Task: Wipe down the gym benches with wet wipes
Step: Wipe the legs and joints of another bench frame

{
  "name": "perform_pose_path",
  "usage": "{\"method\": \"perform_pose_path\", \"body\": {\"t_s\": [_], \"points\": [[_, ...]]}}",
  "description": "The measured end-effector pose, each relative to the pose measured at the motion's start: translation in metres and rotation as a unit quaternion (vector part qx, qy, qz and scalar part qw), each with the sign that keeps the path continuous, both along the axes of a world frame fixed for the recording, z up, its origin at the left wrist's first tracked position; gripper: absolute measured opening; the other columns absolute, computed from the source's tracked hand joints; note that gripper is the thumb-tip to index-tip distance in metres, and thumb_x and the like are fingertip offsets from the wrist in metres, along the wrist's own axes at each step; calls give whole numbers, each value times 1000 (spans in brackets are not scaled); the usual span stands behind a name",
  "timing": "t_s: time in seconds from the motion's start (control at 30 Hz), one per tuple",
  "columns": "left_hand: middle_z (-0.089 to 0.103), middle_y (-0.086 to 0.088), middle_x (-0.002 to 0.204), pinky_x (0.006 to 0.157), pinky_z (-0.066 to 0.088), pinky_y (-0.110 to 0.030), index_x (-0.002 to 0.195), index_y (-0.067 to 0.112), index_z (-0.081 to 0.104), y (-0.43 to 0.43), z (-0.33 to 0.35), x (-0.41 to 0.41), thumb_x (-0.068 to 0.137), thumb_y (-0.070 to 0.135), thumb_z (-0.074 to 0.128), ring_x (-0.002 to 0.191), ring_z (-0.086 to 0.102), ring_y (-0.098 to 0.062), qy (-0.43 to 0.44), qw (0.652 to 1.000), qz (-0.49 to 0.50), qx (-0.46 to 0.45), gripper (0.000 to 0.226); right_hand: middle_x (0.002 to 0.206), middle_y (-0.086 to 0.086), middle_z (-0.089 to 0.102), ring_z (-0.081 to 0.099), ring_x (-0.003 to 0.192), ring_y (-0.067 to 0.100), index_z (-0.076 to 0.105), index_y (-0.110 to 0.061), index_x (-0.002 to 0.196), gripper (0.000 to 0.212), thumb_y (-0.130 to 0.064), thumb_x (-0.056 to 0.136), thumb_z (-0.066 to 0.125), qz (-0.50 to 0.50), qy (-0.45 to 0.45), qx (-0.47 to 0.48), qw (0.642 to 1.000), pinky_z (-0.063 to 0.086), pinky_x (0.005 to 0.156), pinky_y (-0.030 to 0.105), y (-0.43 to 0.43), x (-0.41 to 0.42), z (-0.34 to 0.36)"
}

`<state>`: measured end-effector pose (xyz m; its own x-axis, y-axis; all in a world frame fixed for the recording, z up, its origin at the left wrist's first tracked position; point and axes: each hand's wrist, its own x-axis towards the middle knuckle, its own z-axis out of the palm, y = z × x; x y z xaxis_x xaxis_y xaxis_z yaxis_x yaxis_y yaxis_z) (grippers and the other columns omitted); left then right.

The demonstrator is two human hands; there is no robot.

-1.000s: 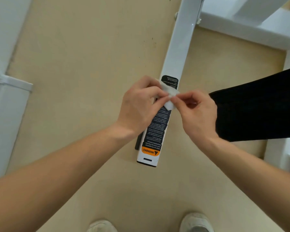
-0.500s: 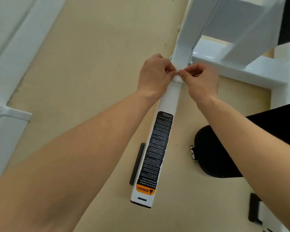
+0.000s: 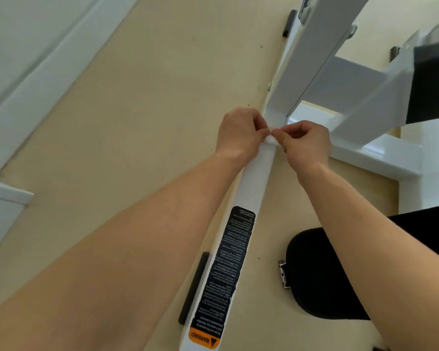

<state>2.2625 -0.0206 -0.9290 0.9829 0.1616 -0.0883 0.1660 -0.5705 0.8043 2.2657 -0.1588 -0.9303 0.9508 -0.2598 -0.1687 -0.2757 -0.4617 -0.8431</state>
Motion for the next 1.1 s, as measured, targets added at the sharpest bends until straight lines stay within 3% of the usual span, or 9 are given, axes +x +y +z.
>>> {"method": "perform_pose_path", "body": {"t_s": [0.2,0.3,0.37,0.43,0.53,0.63,0.77,0.9,1.1], "points": [[68,9,79,78,51,-29,96,22,68,4,9,-17,83,11,74,83,65,-13,23,999,5,-28,19,80,-11,68,62,74,1,72,-22,88,6,-16,87,74,46,-13,-59,997,48,72,21,12,-29,10],[67,12,77,73,50,-23,80,28,66,11,22,-23,81,16,79,77,66,-7,31,994,45,-97,17,82,-10,70,65,76,6,73,-24,89,13,-13,85,77,45,-17,-8,999,53,73,21,13,-37,28],[69,11,80,75,56,-30,76,28,64,13,37,-22,81,16,79,78,68,-9,10,986,62,-155,20,83,-9,71,67,77,8,74,-25,88,14,-13,83,79,6,-33,55,998,57,73,27,14,-33,47],[70,9,87,78,60,-37,85,27,67,14,54,-19,84,18,78,81,70,-11,-9,974,60,-217,14,87,-2,73,70,79,11,75,-21,91,14,-11,83,80,-16,-45,122,991,58,73,30,14,-26,67],[73,9,93,83,59,-30,99,21,73,12,70,-15,83,27,82,84,71,-6,-13,956,33,-291,20,92,9,76,73,86,21,74,-13,98,14,-4,86,76,7,-63,171,983,60,78,30,16,-18,95],[74,9,88,80,56,-20,95,20,75,9,79,-6,82,22,83,78,70,-2,-31,953,53,-298,16,91,5,77,74,86,19,74,-13,99,18,1,93,65,24,-81,148,985,60,78,29,18,-15,109],[75,13,87,84,57,-26,89,25,75,0,105,20,84,18,79,79,70,-1,-105,938,122,-308,9,84,-3,75,71,76,15,72,-19,94,27,1,92,55,-34,-123,84,988,54,67,26,12,-9,124],[75,16,96,82,54,-17,100,24,77,-14,139,39,90,20,73,81,69,3,-174,931,122,-297,12,83,-1,75,70,72,13,72,-18,93,25,1,91,55,-80,-131,73,986,55,66,24,7,-6,140],[76,10,98,94,51,-23,115,20,76,-19,127,35,91,22,72,93,70,-4,-127,951,100,-264,25,81,-2,75,69,68,9,71,-20,89,25,0,91,56,-80,-119,56,988,55,68,28,7,-8,153]]}}
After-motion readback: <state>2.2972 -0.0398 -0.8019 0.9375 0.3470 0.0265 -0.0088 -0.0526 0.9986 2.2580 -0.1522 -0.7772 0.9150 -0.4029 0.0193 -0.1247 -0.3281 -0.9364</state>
